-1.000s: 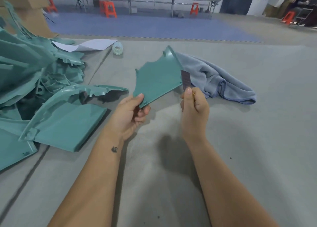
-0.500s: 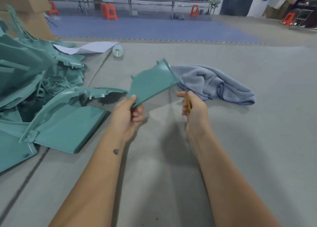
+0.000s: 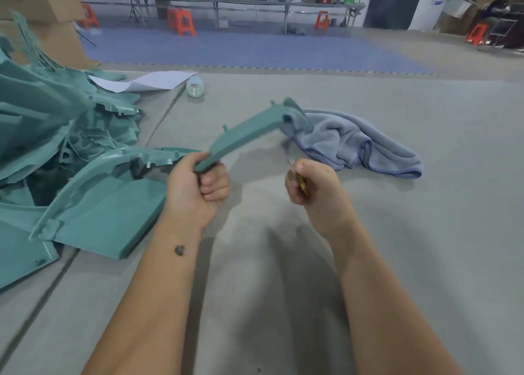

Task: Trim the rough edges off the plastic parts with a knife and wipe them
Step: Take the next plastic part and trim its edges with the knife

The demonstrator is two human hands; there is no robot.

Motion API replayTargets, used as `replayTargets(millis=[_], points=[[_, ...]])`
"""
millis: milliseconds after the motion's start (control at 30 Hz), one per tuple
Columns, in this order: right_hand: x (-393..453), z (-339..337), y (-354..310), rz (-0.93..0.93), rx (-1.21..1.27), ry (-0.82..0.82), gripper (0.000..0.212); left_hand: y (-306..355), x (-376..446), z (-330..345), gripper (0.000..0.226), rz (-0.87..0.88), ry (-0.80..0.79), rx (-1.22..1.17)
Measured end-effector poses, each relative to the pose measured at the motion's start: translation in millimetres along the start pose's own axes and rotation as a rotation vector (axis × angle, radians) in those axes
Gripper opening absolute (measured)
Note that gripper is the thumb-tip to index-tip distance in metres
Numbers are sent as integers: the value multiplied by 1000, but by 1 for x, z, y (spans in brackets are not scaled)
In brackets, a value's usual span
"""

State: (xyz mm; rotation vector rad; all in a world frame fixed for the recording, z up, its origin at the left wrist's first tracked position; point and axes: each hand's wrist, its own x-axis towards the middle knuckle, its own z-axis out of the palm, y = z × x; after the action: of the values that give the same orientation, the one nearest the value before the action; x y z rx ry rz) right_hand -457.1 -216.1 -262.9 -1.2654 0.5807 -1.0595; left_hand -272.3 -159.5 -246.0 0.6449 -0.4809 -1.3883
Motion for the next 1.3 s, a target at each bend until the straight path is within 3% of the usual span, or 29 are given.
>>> replayTargets(millis=[67, 133, 233, 367, 500, 633, 767, 1067, 1200, 1300], points=[[-1, -9, -5, 38, 111, -44, 22, 11, -2, -11, 21, -78, -33, -116], [-3, -20, -8, 40, 301, 26, 17, 15, -6, -21, 23, -159, -142, -334], [-1, -29, -8, 42, 419, 192, 33, 11, -7, -20, 24, -140, -218, -518], [3, -16, 0, 38, 259, 252, 37, -19, 7, 0, 30, -25, 111, -234], [2, 6, 14, 43, 144, 109, 32, -41, 16, 5, 24, -25, 303, -36], [0, 25, 26, 55, -95, 58, 30, -42, 18, 1, 21, -7, 310, 14], [1, 36, 31, 22, -362, 143, 40, -45, 18, 1, 21, 14, 309, 55], [-2, 43, 33, -49, -481, 154, 48, -52, 20, 6, 34, -5, 320, 55], [6, 42, 33, -71, -649, 314, 41, -53, 19, 4, 28, 37, 308, 42], [17, 25, 27, -71, -620, 487, 42, -53, 17, 2, 24, 81, 281, 36]])
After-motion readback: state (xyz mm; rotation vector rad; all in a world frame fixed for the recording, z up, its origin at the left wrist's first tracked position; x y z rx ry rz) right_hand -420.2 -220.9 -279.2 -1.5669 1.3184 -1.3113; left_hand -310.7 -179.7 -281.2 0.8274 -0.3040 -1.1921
